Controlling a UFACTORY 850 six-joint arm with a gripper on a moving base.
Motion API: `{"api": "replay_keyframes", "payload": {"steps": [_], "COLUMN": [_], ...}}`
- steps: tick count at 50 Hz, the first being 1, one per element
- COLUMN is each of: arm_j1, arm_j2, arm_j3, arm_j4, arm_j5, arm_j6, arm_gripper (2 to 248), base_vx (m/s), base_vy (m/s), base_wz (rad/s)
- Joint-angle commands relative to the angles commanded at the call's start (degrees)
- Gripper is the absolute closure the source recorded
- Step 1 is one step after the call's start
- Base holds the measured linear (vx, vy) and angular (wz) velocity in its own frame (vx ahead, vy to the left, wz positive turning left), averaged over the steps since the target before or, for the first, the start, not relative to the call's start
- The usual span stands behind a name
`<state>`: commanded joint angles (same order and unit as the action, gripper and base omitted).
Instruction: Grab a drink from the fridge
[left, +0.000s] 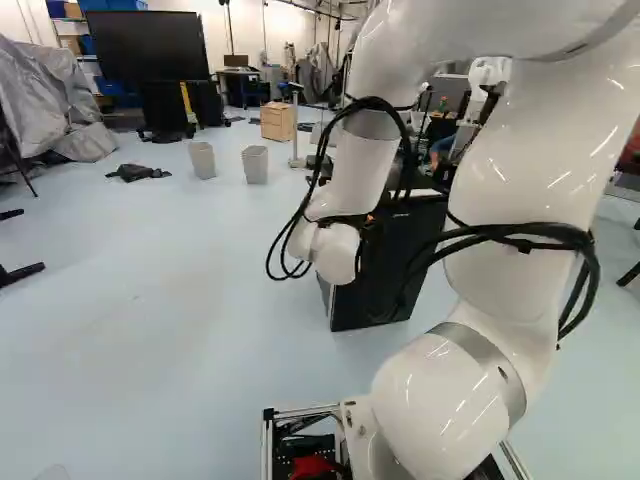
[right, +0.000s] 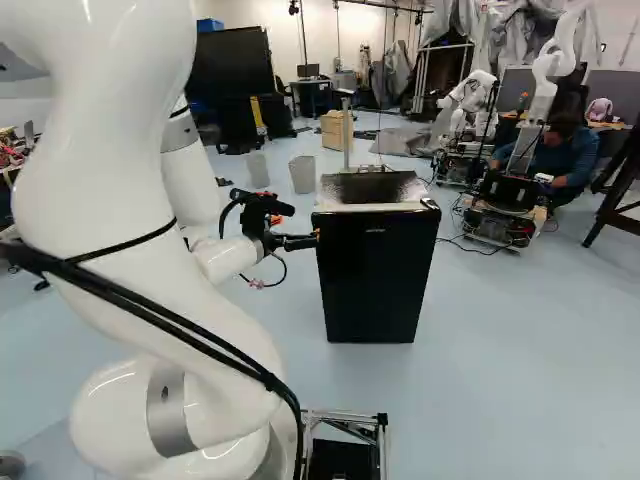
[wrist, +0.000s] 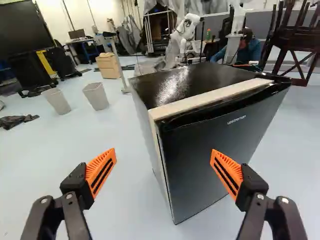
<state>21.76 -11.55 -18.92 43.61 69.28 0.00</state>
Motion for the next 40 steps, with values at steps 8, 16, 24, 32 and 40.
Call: {"api": "replay_keyframes", "payload": {"steps": [8,16,24,32,40], "arm_j1": [1.3,2.5,3.6,4.7,5.7], "arm_j2": [-2.9,-5.8,-8.8,-11.8,-14.6], "arm_j3": [-1.8,-3.9,-6.0,-8.2,-10.4], "arm_j4": [3.6,7.2,10.8,14.4,18.0], "arm_j5": [2.3,4.7,6.9,9.0,11.1], "arm_j6": [0.0,0.0,0.0,0.0,0.0], "arm_gripper": [3,3,3,3,3], "base_vx": [0.000,0.000,0.000,0.000,0.000], "base_vy": [0.000,0.000,0.000,0.000,0.000], "base_wz": [0.000,0.000,0.000,0.000,0.000]}}
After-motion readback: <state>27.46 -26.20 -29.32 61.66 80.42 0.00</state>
